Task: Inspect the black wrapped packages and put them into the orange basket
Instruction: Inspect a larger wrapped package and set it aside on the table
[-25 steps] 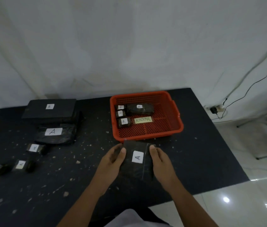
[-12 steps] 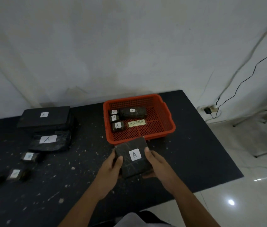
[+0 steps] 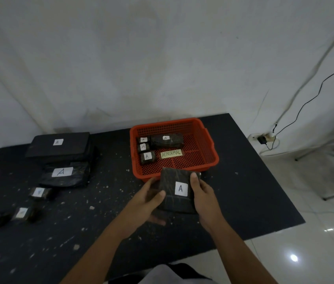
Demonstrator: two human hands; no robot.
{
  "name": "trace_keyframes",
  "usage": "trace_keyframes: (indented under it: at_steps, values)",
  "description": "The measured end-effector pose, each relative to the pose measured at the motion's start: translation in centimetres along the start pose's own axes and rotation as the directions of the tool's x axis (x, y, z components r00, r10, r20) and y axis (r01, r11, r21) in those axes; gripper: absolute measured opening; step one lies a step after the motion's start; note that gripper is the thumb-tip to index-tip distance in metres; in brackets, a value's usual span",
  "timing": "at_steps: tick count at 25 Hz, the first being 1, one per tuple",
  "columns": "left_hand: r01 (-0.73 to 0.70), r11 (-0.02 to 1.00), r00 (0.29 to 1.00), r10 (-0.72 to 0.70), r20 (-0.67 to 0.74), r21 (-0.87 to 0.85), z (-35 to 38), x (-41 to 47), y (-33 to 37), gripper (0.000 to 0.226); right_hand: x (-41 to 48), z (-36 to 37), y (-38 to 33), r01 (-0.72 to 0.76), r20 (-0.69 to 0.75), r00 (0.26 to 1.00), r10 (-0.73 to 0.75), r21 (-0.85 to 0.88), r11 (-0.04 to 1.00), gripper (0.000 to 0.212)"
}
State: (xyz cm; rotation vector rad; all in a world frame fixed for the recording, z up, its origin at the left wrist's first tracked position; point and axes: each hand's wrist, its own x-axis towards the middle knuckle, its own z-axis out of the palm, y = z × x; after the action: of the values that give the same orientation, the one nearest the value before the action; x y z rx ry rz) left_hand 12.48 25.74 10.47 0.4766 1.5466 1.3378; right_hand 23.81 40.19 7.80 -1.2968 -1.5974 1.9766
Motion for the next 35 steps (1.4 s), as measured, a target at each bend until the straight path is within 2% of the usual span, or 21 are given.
trace_keyframes:
  at_steps: [3,6,10,13,16,19,22,24,27,28,31,33,35]
  values:
    - [-0.051,0.987,0.998,0.046,0.038,0.150,0.1,0.1,-0.1,0.043,0.1,-0.4,-0.4,-0.022,-0.004,1.000,0.022,0.081,0.997,0.056]
    - [-0.099,0.982,0.994,0.105,-0.032,0.162,0.2,0.3,-0.1,0.040,0.1,-1.4,-0.2,-0.056,0.106,0.994,0.042,0.139,0.989,0.069]
    - [-0.111,0.985,0.984,0.127,-0.125,0.132,0.1,0.5,-0.1,0.036,-0.8,-2.7,-0.3,0.028,0.363,0.932,-0.005,-0.060,0.998,0.046]
    - [-0.052,0.993,0.993,0.063,-0.101,0.102,-0.3,0.7,-0.2,0.036,-1.2,-2.8,0.0,0.139,0.384,0.921,-0.066,-0.164,0.977,0.033]
    - [-0.025,1.000,0.997,0.024,-0.067,-0.016,-0.5,1.0,0.0,0.039,-1.1,-3.0,0.0,0.144,0.398,0.914,-0.076,-0.144,0.979,0.030]
    - [-0.064,0.987,0.985,0.038,-0.169,-0.149,-0.7,1.8,0.4,0.039,-1.1,-3.1,-0.2,0.129,0.472,0.881,-0.039,-0.158,0.979,0.038]
    - [-0.091,0.996,0.954,0.085,-0.289,-0.007,-1.0,2.5,1.0,0.025,-1.2,-2.8,-0.3,0.167,0.514,0.858,0.001,-0.280,0.945,0.054]
    - [-0.075,0.997,0.963,0.075,-0.259,0.010,-1.0,2.5,1.3,0.025,-1.2,-3.0,-0.9,0.181,0.509,0.861,-0.006,-0.294,0.939,0.058]
    - [-0.059,0.996,0.979,0.070,-0.189,0.060,-0.4,2.4,1.1,0.025,-1.0,-2.9,-2.3,0.097,0.427,0.904,-0.022,-0.155,0.983,0.040]
    - [-0.060,0.995,0.981,0.073,-0.181,0.076,-0.1,2.4,0.9,0.025,-1.0,-2.7,-2.9,0.095,0.389,0.921,-0.030,-0.147,0.985,0.044]
    - [-0.059,0.996,0.984,0.069,-0.164,0.071,0.3,2.4,0.8,0.025,0.5,-1.9,-2.3,0.176,0.294,0.950,-0.104,-0.231,0.957,0.078]
    - [-0.057,0.995,0.986,0.069,-0.149,0.085,0.0,2.5,1.1,0.026,1.1,-1.6,-1.6,0.197,0.250,0.958,-0.141,-0.212,0.957,0.081]
    - [-0.053,0.986,0.985,0.078,-0.155,0.159,0.0,2.8,1.3,0.030,1.6,-1.4,-1.2,0.196,0.212,0.965,-0.155,-0.187,0.963,0.074]
